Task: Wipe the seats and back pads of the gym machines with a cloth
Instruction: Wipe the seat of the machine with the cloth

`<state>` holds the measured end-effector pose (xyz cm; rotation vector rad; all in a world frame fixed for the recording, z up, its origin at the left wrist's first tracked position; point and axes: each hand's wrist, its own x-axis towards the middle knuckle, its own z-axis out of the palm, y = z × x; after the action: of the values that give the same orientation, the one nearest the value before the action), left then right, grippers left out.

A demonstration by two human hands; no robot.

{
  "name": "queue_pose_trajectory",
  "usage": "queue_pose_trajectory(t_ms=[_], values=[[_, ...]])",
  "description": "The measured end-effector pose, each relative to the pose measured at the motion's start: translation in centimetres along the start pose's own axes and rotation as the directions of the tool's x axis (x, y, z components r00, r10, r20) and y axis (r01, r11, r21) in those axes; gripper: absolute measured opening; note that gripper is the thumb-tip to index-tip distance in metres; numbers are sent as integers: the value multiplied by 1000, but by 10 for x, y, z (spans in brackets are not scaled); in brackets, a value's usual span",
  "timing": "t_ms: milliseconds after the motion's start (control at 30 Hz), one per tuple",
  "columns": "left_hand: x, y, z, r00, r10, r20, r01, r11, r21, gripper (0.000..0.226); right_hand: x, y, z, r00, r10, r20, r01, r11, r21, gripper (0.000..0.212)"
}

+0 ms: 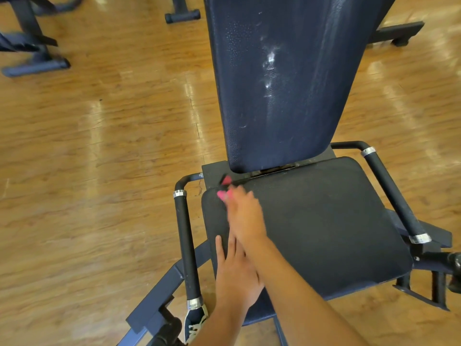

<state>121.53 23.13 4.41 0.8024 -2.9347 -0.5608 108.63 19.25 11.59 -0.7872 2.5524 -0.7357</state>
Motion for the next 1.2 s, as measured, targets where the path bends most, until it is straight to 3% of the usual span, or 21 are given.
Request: queue_pose_trajectory(t_ms=[67,100,133,167,233,267,333,400,500,600,700,833,933,1034,1134,1200], values=[[-6,2,-2,956,-271,-109,229,928,-293,75,-13,-1,18,954,-185,235,240,943,-230,32],[-6,3,-1,949,-273,-155,227,938,-262,81,-16,0,19,926,-260,272,338,894,-294,35],[-5,4,-2,972,-184,-147,152,967,-202,77,-17,3,16,892,-326,314,425,842,-332,38],[-4,6,-4,991,-130,-19,126,983,-136,66,-15,6,9,857,-357,372,484,807,-339,40],[3,2,-1,998,37,51,-41,997,67,55,-11,12,-17,819,-348,457,501,821,-273,38],[6,1,0,996,36,82,-45,993,111,57,-8,14,-33,832,-343,437,476,845,-244,39],[8,3,0,996,-19,91,7,991,136,63,3,24,-62,930,-270,249,318,932,-175,42],[8,3,0,998,1,66,-11,988,154,66,17,44,-89,997,-43,-60,44,999,30,32],[9,2,1,999,-2,53,-7,984,178,67,35,85,-123,883,343,-320,-257,925,280,30],[9,2,5,998,-16,66,2,979,206,67,39,122,-144,747,463,-478,-366,886,286,35],[9,1,6,998,-6,55,-5,979,202,67,48,151,-136,757,432,-490,-347,901,260,40],[9,1,6,998,-8,61,-4,980,198,67,63,165,-102,884,364,-292,-384,923,-13,44],[8,1,6,998,0,63,-13,979,205,68,64,150,-84,942,153,-298,-207,965,-161,33],[8,2,5,997,-8,71,-8,977,215,68,59,118,-63,977,-93,-194,41,966,-254,19],[8,3,5,998,-4,67,-11,976,216,68,56,89,-49,979,-192,-64,173,958,-227,24],[8,3,4,997,-5,76,-12,976,220,68,60,90,-48,984,-181,6,179,966,-189,30]])
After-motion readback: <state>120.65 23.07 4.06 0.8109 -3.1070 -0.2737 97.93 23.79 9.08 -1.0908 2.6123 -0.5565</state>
